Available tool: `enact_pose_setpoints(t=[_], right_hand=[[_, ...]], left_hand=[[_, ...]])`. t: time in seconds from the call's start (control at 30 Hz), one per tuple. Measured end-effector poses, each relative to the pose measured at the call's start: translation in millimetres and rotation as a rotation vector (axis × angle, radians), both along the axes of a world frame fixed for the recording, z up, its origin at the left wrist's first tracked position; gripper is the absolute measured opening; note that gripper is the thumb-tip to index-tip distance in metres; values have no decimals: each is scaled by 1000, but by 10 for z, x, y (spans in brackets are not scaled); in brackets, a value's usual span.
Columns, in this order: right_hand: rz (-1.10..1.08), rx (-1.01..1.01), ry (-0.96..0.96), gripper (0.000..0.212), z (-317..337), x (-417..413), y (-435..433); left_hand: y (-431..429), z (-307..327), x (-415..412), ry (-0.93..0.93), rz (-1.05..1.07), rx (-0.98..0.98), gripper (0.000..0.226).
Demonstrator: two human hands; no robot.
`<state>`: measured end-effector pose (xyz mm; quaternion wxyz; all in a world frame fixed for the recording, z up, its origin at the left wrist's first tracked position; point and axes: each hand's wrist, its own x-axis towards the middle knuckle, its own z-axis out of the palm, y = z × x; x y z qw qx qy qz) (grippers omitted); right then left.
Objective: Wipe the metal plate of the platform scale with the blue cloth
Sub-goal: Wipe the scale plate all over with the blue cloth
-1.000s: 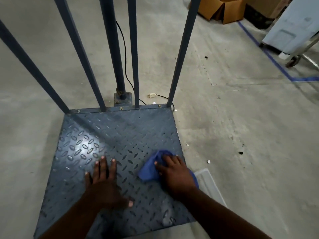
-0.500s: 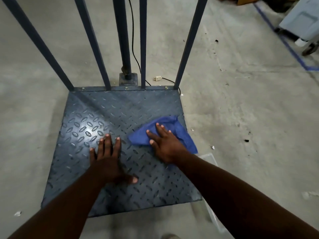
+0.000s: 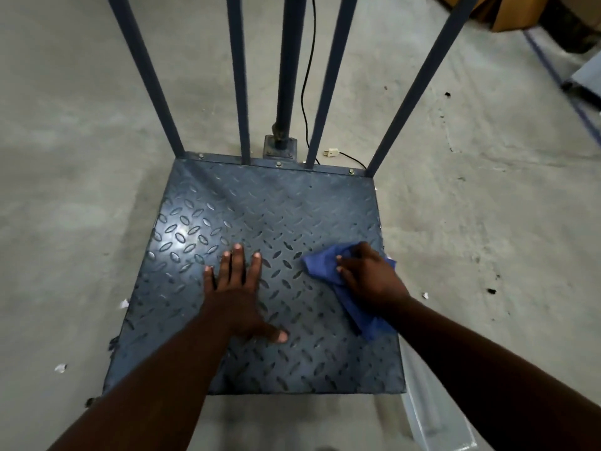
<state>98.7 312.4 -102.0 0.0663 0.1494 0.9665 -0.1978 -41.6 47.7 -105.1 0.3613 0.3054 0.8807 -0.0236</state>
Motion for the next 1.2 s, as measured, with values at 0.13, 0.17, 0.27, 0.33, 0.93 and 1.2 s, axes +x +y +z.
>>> enact_pose_setpoints(t=[0.13,0.17,0.27,0.33,0.93,1.2], right_hand=[[-102,-59,-35,45,-15,-502,-130],[-93,-78,-43,52,8,-591,-261],[137,-98,-99,49,5,-637,-674],[240,-49,-78,48,-18,-567,-678],[40,149,20,47,-197,87,-159],[204,35,-162,58,-186,-221,-609]], left_hand=[[-23,-36,-9,-18,-13,-10,178],[-19,-46,-4,-14,-15,-9,178],[-38,-102,-5,-3,-9,5,177],[-47,-107,-15,-3,-8,2,175],[-34,-84,11,11,0,21,177],[-26,-94,5,32,-7,30,174]])
